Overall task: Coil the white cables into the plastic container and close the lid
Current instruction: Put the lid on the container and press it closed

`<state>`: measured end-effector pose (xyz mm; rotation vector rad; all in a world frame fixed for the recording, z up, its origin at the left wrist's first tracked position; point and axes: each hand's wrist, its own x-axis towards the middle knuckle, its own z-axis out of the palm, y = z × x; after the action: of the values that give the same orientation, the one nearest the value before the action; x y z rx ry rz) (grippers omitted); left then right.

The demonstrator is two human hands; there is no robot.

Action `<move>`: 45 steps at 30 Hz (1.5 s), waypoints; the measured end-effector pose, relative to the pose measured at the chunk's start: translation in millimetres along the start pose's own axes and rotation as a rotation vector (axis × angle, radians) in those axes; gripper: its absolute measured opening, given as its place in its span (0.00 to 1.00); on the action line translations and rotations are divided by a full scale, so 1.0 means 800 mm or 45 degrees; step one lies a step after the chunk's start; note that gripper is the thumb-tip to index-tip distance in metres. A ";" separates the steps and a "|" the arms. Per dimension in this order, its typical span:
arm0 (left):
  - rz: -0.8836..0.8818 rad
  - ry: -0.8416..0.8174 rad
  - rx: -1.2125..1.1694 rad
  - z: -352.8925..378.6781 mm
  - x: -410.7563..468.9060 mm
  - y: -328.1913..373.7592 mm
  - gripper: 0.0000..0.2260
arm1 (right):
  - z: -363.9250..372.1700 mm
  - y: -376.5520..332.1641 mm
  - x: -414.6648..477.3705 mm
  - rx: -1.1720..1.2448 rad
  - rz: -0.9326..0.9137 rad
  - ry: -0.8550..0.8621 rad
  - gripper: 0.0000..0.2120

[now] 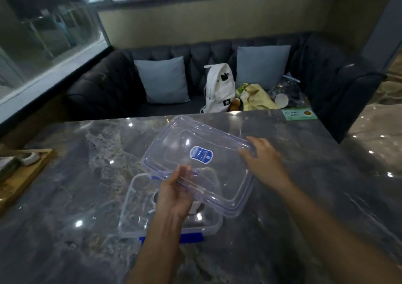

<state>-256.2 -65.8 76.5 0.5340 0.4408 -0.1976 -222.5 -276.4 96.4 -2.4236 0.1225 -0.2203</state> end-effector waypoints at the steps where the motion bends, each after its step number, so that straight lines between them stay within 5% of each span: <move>1: 0.024 -0.015 -0.032 -0.008 -0.004 0.009 0.09 | 0.009 -0.009 -0.002 0.096 0.051 0.006 0.25; 7: 0.015 -0.094 -0.016 -0.052 -0.027 0.038 0.10 | 0.083 -0.050 -0.026 1.009 0.339 -0.085 0.17; 13: 0.193 0.151 0.181 -0.110 -0.041 0.086 0.15 | 0.114 -0.051 -0.020 0.923 0.423 -0.019 0.13; 17: 0.470 0.526 0.846 -0.139 -0.043 0.105 0.11 | 0.120 -0.050 -0.023 0.750 0.331 -0.086 0.15; 21: 0.681 0.717 1.828 -0.158 -0.040 0.114 0.15 | 0.133 -0.053 -0.030 0.719 0.318 -0.107 0.12; 25: 0.696 0.827 2.215 -0.165 -0.031 0.120 0.16 | 0.139 -0.059 -0.034 0.805 0.416 -0.137 0.12; 30: 0.589 0.757 2.203 -0.173 -0.026 0.111 0.17 | 0.140 -0.056 -0.045 0.743 0.405 -0.165 0.16; 35: 0.503 0.673 2.117 -0.179 -0.018 0.119 0.14 | 0.152 -0.040 -0.045 0.655 0.399 -0.201 0.07; 40: 0.365 0.468 2.025 -0.181 -0.015 0.120 0.22 | 0.155 -0.040 -0.046 0.653 0.418 -0.215 0.06; 45: 0.357 0.439 1.837 -0.181 -0.011 0.112 0.21 | 0.159 -0.041 -0.039 0.487 0.413 -0.225 0.15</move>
<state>-288.9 87.6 9.6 2.0552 0.5030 -0.1256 -228.1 -165.9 18.7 -1.9962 0.3560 0.1105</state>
